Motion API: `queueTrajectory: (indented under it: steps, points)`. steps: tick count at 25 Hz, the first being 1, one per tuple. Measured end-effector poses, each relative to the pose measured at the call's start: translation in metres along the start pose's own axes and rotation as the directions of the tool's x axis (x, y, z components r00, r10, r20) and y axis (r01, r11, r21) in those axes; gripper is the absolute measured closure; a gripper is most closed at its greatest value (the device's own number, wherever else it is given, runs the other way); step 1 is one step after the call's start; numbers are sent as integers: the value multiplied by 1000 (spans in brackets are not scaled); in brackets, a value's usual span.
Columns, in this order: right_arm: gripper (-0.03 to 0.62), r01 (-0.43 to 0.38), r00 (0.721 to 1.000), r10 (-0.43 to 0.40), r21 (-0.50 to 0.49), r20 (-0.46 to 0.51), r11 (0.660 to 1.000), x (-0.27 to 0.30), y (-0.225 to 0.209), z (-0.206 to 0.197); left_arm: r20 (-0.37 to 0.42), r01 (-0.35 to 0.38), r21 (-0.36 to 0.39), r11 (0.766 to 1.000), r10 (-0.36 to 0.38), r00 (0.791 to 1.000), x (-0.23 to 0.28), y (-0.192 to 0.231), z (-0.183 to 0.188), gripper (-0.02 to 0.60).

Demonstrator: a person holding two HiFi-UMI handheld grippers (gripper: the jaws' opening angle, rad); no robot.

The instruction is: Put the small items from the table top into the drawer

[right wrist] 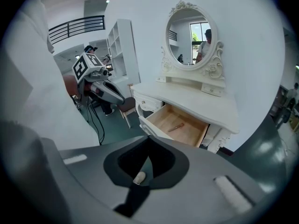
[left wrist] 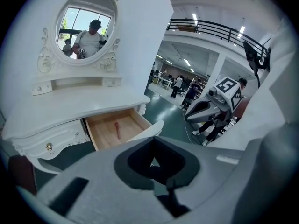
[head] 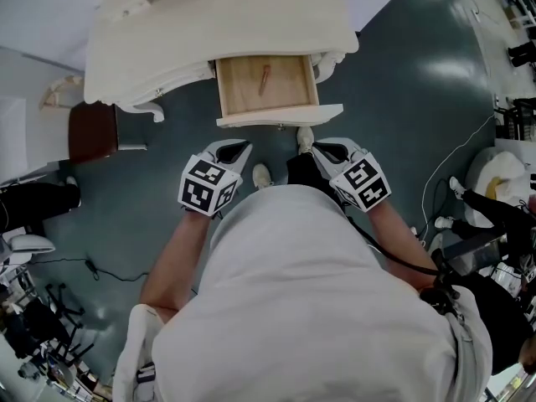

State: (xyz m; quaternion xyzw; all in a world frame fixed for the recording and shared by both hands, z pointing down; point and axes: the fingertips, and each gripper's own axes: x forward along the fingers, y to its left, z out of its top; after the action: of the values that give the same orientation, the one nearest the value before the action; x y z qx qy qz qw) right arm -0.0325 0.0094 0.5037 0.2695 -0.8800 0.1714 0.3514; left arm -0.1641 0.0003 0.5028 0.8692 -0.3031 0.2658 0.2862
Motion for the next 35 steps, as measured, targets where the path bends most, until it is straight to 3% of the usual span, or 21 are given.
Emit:
queueTrajectory:
  steps: [35]
  points:
    - [593,-18,1000,17,-77,-15,997,16,23,15,-4,8,-3,1000,-8,1000,-11,3,-20,580]
